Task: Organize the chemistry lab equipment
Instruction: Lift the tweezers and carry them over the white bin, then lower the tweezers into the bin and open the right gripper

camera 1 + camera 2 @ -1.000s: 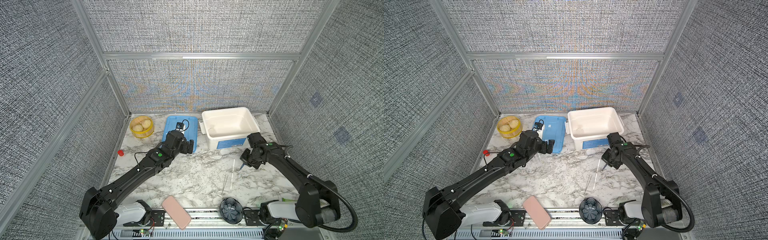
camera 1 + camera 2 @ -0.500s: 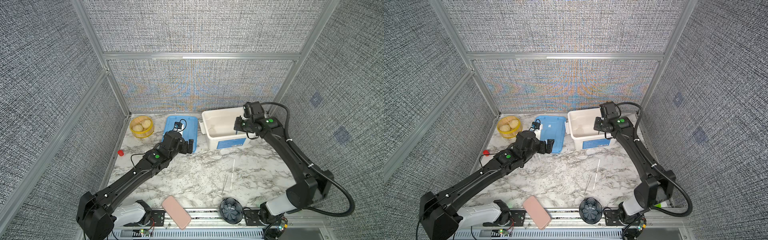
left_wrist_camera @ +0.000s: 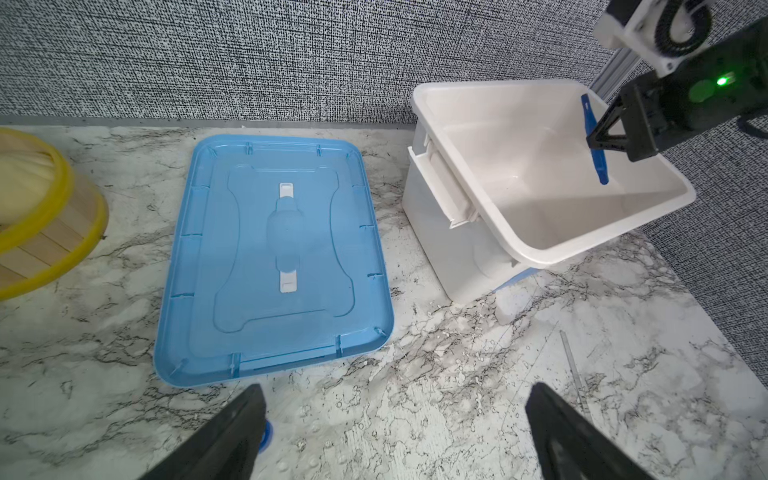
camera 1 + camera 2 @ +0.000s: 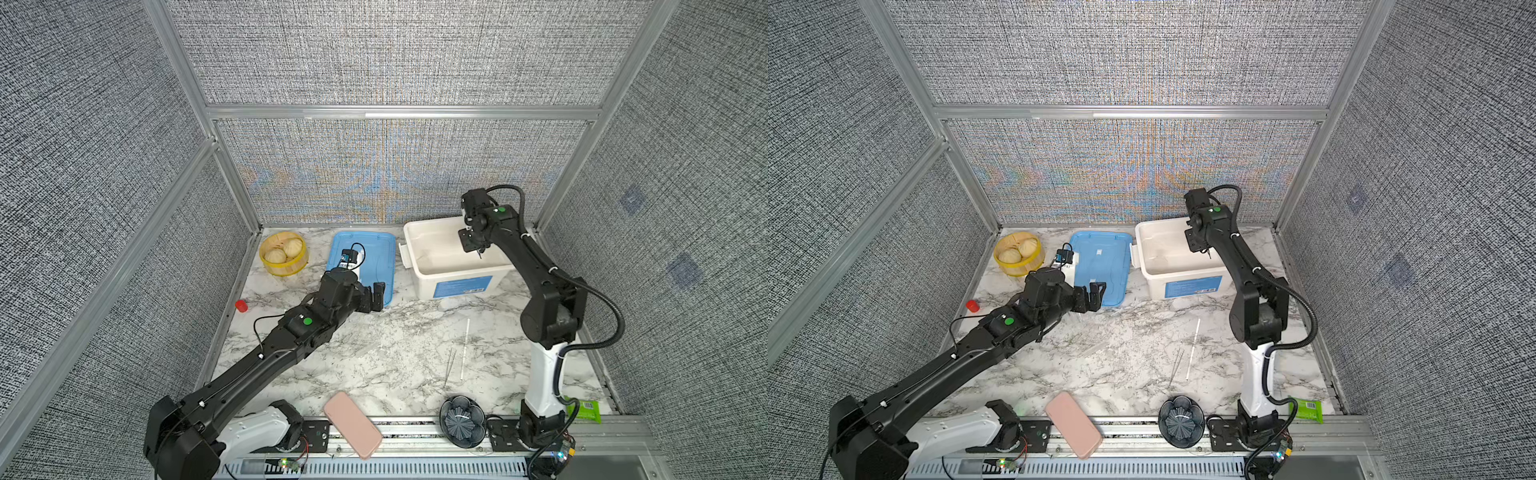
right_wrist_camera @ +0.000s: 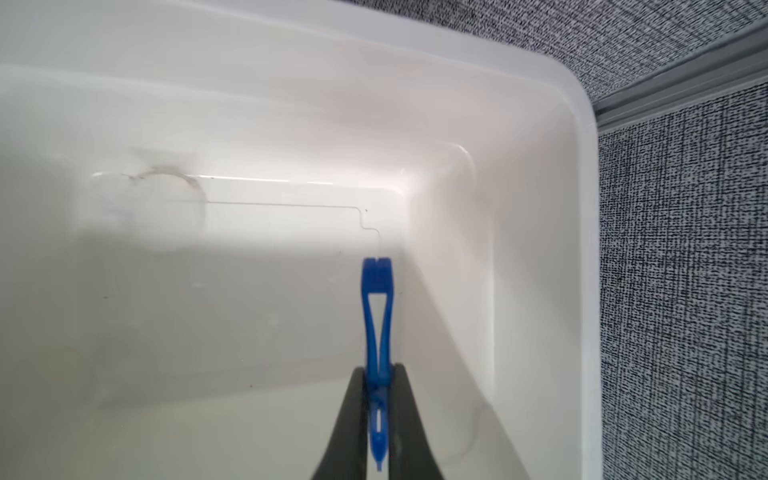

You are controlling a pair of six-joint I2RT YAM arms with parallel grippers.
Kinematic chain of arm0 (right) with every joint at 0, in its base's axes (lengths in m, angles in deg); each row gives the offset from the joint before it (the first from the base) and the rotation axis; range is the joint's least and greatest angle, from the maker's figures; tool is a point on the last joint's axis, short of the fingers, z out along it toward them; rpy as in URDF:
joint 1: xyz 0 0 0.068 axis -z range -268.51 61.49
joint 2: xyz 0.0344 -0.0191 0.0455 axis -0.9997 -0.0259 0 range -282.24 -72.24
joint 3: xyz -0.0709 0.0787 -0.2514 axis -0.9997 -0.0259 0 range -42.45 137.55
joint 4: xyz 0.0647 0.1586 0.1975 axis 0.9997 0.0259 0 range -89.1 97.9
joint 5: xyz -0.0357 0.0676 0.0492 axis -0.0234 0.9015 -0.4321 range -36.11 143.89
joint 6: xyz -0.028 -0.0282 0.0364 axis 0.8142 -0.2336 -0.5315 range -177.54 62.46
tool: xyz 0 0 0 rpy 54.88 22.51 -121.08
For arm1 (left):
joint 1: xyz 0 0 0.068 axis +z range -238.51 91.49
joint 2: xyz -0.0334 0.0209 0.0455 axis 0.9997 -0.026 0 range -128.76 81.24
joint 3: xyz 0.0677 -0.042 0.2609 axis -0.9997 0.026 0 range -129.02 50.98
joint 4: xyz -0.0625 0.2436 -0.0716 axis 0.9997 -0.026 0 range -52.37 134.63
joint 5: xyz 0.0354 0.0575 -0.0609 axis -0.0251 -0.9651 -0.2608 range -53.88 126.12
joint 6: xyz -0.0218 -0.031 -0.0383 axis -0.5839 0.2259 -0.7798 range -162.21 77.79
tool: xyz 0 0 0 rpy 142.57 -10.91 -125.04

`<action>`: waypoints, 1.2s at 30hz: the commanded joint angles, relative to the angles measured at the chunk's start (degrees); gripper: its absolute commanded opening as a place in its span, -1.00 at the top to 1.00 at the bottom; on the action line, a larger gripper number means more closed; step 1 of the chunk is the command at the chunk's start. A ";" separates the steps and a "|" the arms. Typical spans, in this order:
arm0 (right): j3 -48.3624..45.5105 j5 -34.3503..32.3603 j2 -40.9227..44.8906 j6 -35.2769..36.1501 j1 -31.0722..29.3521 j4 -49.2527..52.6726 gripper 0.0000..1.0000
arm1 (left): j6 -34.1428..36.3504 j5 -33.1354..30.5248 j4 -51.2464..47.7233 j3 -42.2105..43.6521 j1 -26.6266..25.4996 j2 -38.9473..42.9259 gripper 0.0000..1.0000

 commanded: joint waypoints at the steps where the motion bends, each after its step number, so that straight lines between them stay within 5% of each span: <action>1: 1.72 -0.51 -2.84 2.32 1.64 6.07 0.85 | -1.16 1.06 1.09 0.43 0.06 0.08 -0.98; 36: 6.30 -2.39 -18.84 0.47 5.20 9.43 0.77 | -2.49 2.24 2.44 0.02 0.01 -2.09 -0.98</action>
